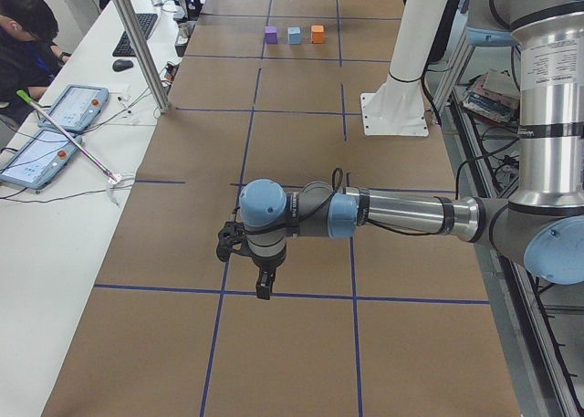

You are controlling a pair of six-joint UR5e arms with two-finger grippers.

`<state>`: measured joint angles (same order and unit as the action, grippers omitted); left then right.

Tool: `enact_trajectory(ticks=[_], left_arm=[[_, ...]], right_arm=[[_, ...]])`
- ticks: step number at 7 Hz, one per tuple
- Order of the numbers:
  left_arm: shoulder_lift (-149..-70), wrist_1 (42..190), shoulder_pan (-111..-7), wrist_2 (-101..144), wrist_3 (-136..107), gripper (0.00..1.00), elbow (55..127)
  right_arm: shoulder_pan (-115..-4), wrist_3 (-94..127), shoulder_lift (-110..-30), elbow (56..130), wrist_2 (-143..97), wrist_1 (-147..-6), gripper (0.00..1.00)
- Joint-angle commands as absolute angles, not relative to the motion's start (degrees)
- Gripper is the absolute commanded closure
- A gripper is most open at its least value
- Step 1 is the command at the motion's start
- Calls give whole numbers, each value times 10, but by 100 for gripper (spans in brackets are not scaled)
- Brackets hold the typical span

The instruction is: Place blue block between orange and purple blocks

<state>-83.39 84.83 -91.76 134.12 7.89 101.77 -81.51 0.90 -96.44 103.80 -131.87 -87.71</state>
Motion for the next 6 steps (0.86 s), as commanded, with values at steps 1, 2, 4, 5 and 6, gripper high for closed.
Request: enact_trajectory(ticks=[1,2,4,5,6], left_arm=[[-833,849,-918,1340,82,0,1018],[-832,849,-918,1340,79,0,1014],[-828,849,-918,1334,82,0,1003],[-826,846,-918,1333,79,0,1001],[-822,845,-918,1332,80,0,1003]], right_arm=[[-899,-124,-975,1047,-1319,-977,0],[-899,-113,-978,1049,-1319,-976,0],[-898,-113,-978,1049,-1320,-973,0],[-898,-113,-979,1049,-1320,-973,0],[-898,-113,-979,1049,-1320,-973,0]])
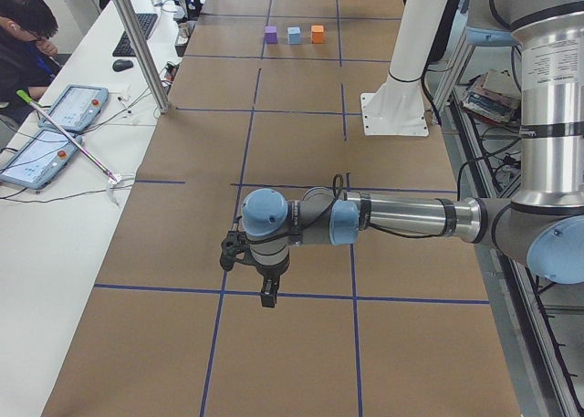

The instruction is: Place blue block between orange and purple blocks

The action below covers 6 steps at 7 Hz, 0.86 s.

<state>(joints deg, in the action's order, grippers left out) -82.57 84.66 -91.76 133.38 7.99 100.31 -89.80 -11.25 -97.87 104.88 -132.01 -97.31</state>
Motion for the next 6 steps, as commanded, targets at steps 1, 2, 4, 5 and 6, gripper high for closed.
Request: enact_trajectory(ticks=[1,2,4,5,6], left_arm=[[-816,846,-918,1332,82,0,1005],[-816,846,-917,1332,82,0,1004],[-816,847,-917,1332,82,0,1011],[-816,847,-917,1332,82,0,1011],[-816,847,-917,1332,82,0,1010]], right_arm=[[-898,-113,-979,1048,-1322,-973,0],[-898,-113,-983,1049,-1325,-973,0],[-898,-113,-985,1048,-1325,-972,0],[-898,-114,-985,1048,-1325,-972,0],[-897,-114,-985,1048,-1325,-972,0]])
